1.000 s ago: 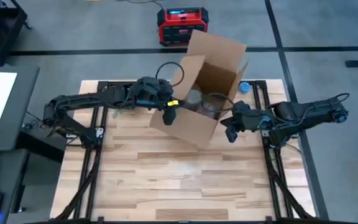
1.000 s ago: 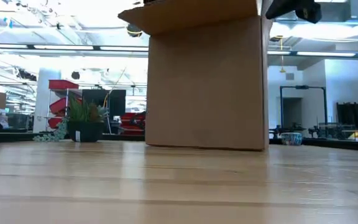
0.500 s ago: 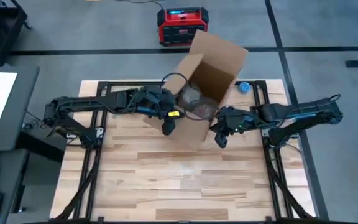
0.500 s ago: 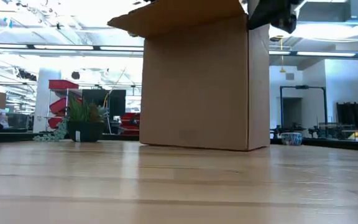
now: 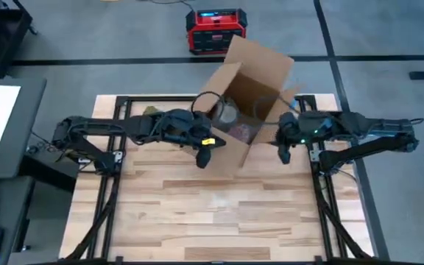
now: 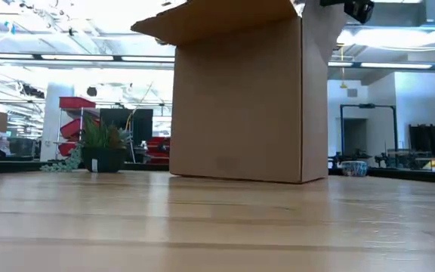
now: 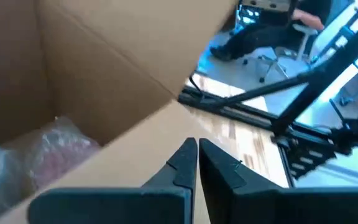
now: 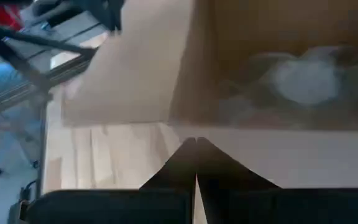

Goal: Wrap mug
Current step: Close the cardboard box

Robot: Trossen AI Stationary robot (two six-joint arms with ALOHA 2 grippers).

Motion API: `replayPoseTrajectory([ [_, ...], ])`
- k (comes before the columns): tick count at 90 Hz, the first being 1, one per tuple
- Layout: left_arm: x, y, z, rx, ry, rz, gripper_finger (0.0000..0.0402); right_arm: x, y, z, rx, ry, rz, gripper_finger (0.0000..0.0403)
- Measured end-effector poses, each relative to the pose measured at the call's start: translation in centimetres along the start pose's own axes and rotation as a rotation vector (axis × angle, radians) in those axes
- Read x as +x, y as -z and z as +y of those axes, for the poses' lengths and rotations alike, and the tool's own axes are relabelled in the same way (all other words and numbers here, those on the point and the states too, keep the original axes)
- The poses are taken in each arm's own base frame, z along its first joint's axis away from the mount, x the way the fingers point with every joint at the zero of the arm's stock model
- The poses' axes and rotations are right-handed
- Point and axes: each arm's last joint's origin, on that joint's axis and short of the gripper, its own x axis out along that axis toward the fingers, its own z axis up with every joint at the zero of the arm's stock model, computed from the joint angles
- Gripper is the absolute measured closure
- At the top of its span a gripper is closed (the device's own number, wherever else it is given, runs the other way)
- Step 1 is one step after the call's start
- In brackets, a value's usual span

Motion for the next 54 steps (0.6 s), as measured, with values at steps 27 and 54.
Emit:
replayPoseTrajectory([
  [27, -4.0, -6.1, -2.8, -0.037, 0.092, -0.142, 0.0402, 1.8, -2.6, -1.2, 0.031, 0.010, -0.158, 0.0403],
  [54, -9.9, -9.1, 2.9, 0.081, -0.568, -0.002, 0.0402, 6.4, -2.9, -3.5, 0.051, 0.108, -0.055, 0.0403],
])
